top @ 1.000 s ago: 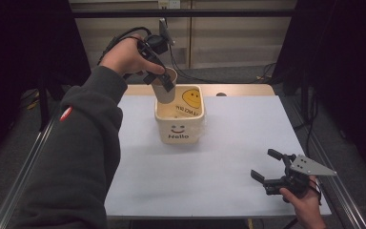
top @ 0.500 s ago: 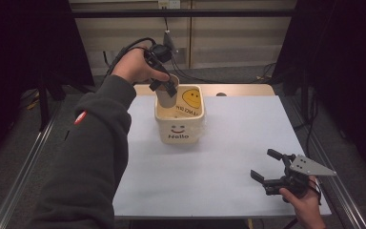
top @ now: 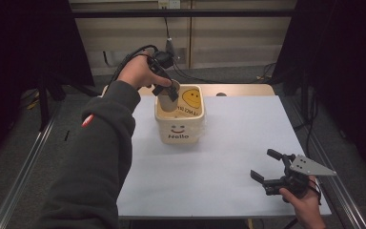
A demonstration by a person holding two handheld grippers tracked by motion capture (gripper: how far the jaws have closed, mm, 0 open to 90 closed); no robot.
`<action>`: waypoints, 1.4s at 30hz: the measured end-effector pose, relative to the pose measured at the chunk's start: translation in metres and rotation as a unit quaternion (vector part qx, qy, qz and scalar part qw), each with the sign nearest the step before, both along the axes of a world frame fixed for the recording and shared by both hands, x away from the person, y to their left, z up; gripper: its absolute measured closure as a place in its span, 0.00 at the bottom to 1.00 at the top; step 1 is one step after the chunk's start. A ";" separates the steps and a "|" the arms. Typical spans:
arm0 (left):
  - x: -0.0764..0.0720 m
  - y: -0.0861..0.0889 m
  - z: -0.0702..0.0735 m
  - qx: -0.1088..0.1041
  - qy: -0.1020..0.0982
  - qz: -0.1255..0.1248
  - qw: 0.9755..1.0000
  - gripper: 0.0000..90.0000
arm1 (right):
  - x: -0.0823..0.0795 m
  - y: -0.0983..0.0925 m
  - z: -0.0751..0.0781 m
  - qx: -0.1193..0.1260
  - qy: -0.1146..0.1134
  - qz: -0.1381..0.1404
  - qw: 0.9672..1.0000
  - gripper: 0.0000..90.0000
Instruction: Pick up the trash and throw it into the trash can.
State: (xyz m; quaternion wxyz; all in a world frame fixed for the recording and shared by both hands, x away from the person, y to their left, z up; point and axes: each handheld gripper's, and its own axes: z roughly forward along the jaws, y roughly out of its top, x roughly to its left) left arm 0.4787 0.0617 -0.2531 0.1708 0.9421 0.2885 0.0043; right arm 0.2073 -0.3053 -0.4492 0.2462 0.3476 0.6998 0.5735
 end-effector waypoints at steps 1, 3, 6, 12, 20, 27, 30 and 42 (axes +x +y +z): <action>0.000 0.000 0.000 0.000 -0.001 0.002 1.000 0.20 | 0.000 0.000 0.000 -0.001 0.000 0.000 1.000 0.01; 0.001 0.000 0.000 -0.003 -0.004 -0.005 1.000 0.19 | 0.000 0.000 0.000 -0.001 0.001 0.000 1.000 0.01; 0.000 0.001 0.002 -0.008 -0.009 0.000 1.000 0.16 | 0.000 0.000 0.000 -0.003 -0.001 0.001 1.000 0.01; -0.004 0.006 0.011 -0.013 -0.010 0.000 1.000 0.16 | 0.000 0.000 0.000 -0.002 0.000 0.001 1.000 0.01; -0.017 0.019 0.044 -0.021 -0.020 0.004 1.000 0.15 | 0.000 0.000 0.000 -0.004 0.000 0.001 1.000 0.01; -0.027 0.030 0.067 -0.026 -0.021 0.004 0.999 0.14 | 0.000 0.001 0.000 -0.005 0.000 0.005 1.000 0.01; -0.029 0.034 0.069 -0.021 -0.022 0.001 1.000 0.14 | 0.000 0.001 0.000 -0.002 -0.001 0.003 1.000 0.01; -0.048 0.061 0.053 -0.051 -0.041 0.004 0.998 0.12 | 0.000 0.001 0.000 -0.002 0.002 0.004 1.000 0.01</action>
